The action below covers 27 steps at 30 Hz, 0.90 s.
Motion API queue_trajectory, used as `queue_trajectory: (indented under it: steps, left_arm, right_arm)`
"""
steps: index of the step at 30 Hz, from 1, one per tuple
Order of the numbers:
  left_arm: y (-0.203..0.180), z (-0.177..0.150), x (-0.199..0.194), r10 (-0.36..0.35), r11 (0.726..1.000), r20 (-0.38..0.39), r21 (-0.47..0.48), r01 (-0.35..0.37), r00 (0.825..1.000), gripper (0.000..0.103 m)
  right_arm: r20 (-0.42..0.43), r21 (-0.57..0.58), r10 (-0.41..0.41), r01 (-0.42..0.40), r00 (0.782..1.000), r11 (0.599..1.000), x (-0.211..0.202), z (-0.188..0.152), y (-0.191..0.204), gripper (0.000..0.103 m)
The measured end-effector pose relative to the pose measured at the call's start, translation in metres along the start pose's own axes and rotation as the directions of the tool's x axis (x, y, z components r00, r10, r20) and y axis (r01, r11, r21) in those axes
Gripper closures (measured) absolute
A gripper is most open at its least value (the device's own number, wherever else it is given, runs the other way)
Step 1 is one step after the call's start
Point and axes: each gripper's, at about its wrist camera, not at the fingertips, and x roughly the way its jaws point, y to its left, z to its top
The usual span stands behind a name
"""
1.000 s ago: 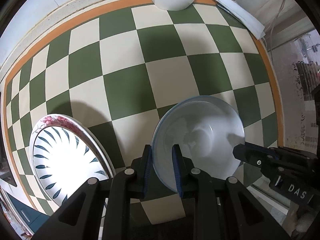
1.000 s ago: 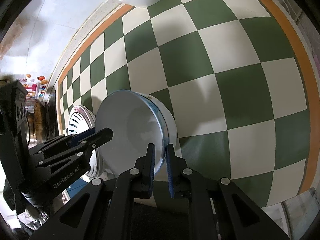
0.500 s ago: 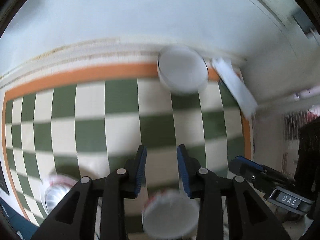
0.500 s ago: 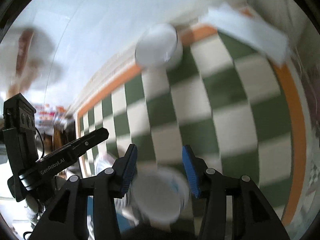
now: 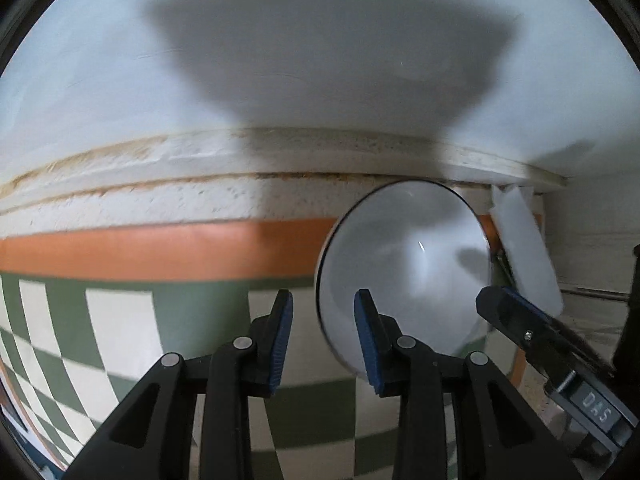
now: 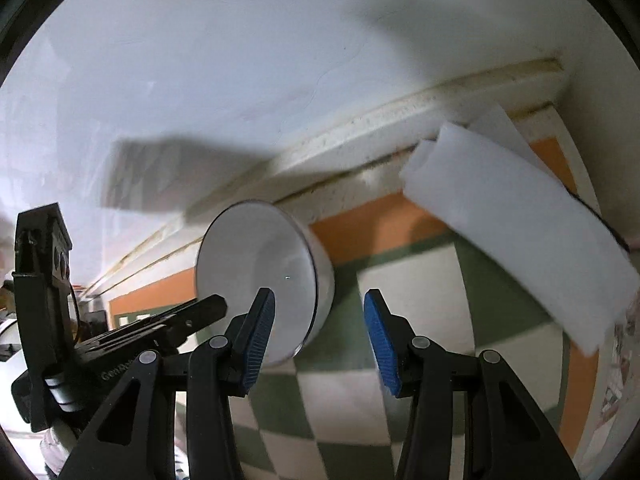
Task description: Organize plates and bowls
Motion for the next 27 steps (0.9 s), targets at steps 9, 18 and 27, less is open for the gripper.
queue_trajectory:
  steps: [9, 18, 27]
  left_arm:
    - [-0.006, 0.003, 0.018, 0.026, 0.999, 0.013, 0.046, -0.027, 1.000, 0.088]
    - [-0.010, -0.024, -0.013, 0.007, 0.998, 0.053, 0.060, -0.010, 0.999, 0.088]
    - [-0.011, -0.084, -0.083, -0.007, 0.995, 0.133, 0.102, -0.007, 0.991, 0.088]
  right_arm:
    - [-0.017, -0.031, -0.021, 0.020, 1.000, 0.999, 0.026, 0.011, 0.001, 0.092]
    - [-0.002, -0.046, -0.024, 0.024, 1.000, 0.999, 0.002, -0.015, 0.009, 0.093]
    - [0.048, -0.090, 0.000, 0.004, 0.999, 0.996, -0.067, -0.084, 0.040, 0.093]
